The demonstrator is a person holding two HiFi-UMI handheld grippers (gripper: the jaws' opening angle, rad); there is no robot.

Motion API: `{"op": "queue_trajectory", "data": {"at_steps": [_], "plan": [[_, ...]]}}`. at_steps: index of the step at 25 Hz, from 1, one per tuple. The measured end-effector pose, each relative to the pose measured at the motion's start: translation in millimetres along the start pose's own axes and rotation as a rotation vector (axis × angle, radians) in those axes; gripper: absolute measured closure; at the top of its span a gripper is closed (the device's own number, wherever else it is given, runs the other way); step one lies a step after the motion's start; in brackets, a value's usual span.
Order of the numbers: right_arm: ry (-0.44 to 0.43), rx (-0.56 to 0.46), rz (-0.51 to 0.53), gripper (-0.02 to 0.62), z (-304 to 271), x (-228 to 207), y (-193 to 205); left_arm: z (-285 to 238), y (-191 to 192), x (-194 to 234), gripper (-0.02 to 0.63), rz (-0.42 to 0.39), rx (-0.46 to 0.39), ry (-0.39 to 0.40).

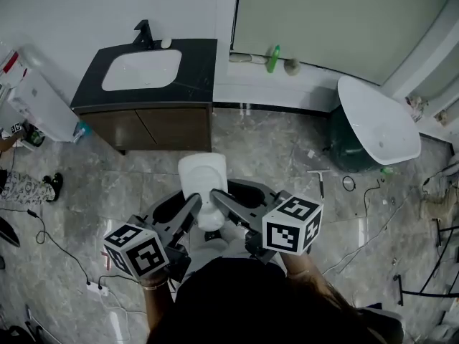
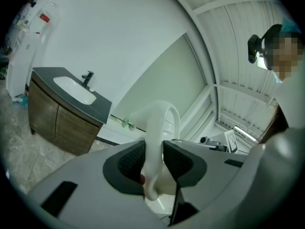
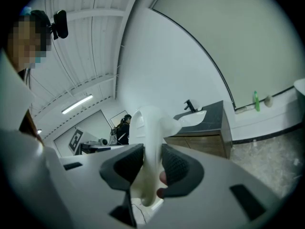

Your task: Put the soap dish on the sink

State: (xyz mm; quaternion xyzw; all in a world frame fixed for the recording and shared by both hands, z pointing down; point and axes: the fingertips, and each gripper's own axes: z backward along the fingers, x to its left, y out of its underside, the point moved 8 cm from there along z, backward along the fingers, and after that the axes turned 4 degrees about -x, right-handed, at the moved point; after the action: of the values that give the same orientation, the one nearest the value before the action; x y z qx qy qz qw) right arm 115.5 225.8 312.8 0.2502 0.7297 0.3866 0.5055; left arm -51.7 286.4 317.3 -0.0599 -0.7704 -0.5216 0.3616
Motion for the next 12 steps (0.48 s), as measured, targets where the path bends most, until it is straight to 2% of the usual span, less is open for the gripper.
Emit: {"op": "queue_trajectory", "data": {"at_steps": [6,12], "plan": [[0.034,0.006,-0.010,0.469,-19.7,-10.0,-1.5,-9.8,-9.3,21.9,0.482,0.008,0.023,0.010],[0.065,0.014,-0.043,0.469,-76.6,-47.7,-36.3,-50.6,-55.2,73.8,0.482,0.041,0.052,0.022]]}}
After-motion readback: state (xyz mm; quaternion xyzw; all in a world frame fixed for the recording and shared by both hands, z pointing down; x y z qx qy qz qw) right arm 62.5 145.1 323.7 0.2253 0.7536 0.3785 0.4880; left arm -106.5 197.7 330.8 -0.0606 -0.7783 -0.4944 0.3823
